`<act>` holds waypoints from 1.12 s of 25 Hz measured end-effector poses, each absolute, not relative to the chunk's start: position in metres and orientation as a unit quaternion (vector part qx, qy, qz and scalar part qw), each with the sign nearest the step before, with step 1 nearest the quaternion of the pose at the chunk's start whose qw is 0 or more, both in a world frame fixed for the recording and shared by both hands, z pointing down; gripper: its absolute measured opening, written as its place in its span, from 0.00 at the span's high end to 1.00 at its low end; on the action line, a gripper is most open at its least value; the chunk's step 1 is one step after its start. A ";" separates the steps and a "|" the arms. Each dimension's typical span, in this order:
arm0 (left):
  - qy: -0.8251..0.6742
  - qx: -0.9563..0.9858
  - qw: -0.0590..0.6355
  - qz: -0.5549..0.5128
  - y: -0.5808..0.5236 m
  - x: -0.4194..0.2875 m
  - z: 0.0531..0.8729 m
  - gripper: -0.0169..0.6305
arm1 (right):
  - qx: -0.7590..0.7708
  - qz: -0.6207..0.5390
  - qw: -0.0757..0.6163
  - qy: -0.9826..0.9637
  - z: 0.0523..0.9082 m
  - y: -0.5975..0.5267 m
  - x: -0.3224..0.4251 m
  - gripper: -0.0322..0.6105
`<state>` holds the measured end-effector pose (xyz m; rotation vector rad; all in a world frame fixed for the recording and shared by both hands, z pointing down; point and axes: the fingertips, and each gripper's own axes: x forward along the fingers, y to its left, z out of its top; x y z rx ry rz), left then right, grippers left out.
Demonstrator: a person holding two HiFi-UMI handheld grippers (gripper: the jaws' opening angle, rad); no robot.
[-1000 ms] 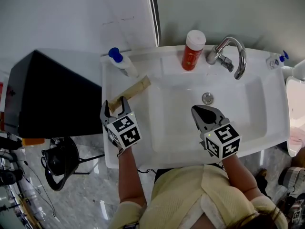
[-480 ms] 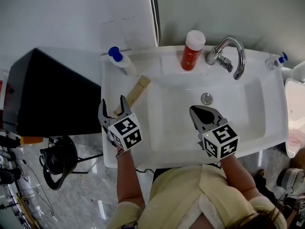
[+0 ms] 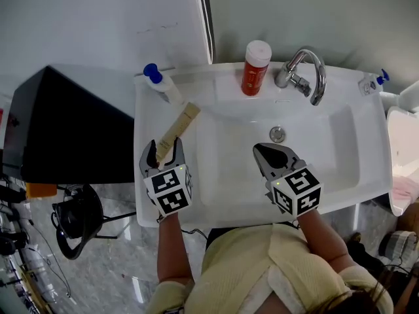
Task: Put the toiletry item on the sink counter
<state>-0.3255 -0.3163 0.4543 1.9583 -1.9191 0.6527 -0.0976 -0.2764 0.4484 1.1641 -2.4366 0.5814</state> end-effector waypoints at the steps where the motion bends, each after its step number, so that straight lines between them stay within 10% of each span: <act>1: -0.667 0.691 0.163 0.226 -0.313 -0.320 0.452 0.52 | 0.414 0.206 0.187 -0.867 0.447 -0.275 -0.096 0.91; 28: -0.626 0.725 0.248 0.146 -0.214 -0.240 0.423 0.87 | 0.405 0.190 0.160 -0.880 0.431 -0.233 -0.065 0.91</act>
